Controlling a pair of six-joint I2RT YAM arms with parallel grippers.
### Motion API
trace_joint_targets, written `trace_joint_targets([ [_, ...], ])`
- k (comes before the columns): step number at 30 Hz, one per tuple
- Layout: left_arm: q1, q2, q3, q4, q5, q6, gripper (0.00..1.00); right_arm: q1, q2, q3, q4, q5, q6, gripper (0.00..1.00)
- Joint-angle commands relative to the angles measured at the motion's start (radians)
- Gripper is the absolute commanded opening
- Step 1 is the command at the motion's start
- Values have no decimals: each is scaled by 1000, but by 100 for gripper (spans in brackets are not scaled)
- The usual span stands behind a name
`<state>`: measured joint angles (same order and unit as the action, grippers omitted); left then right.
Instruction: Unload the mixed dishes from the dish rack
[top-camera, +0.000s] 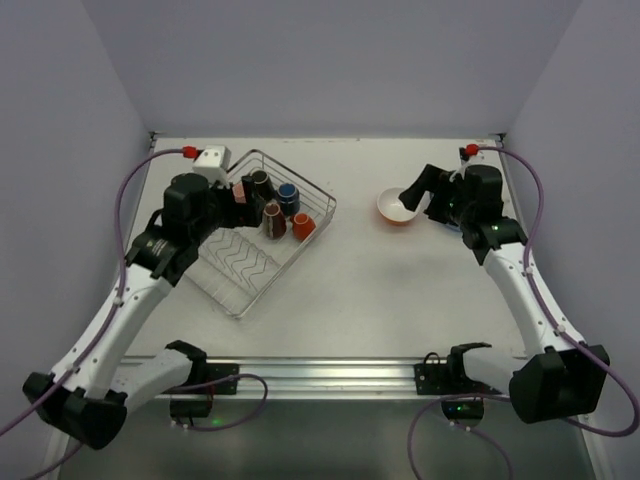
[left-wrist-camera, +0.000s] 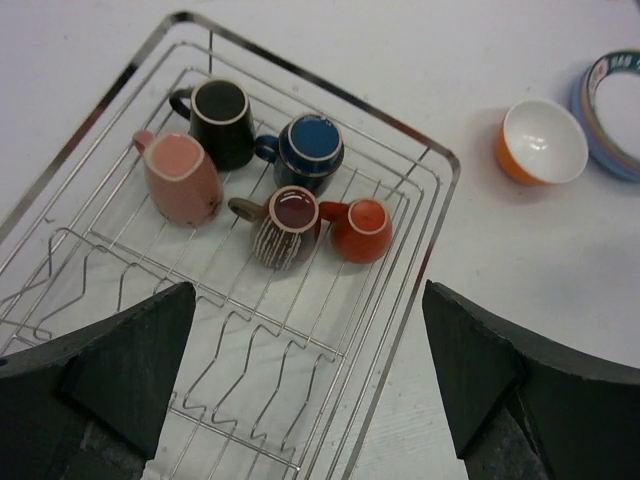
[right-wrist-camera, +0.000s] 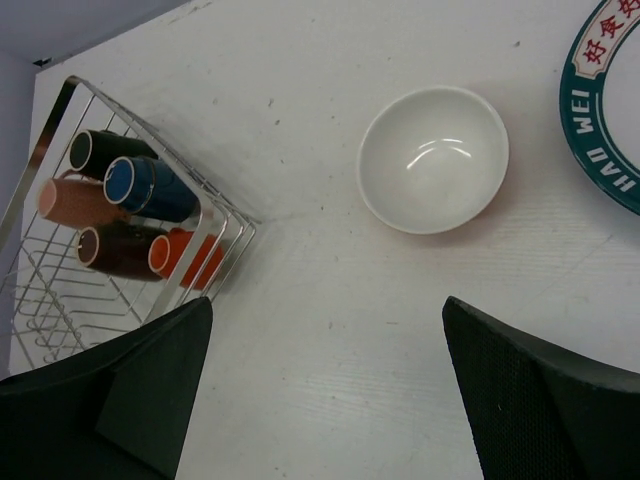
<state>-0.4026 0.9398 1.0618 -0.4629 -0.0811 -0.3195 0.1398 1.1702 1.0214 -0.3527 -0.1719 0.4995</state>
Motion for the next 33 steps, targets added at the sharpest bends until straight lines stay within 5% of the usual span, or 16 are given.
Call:
trace_joint_targets([
  [1, -5, 134, 96, -103, 52, 34, 100, -3, -86, -7, 1, 67, -59, 99],
  [9, -25, 399, 171, -125, -12, -69, 100, -3, -99, -12, -14, 163, -36, 99],
  [28, -41, 781, 351, -157, -207, -75, 100, -3, -75, -15, 14, -9, -65, 99],
  [33, -41, 833, 379, -155, -198, -95, 93, -3, -72, -18, 23, -24, -67, 99],
])
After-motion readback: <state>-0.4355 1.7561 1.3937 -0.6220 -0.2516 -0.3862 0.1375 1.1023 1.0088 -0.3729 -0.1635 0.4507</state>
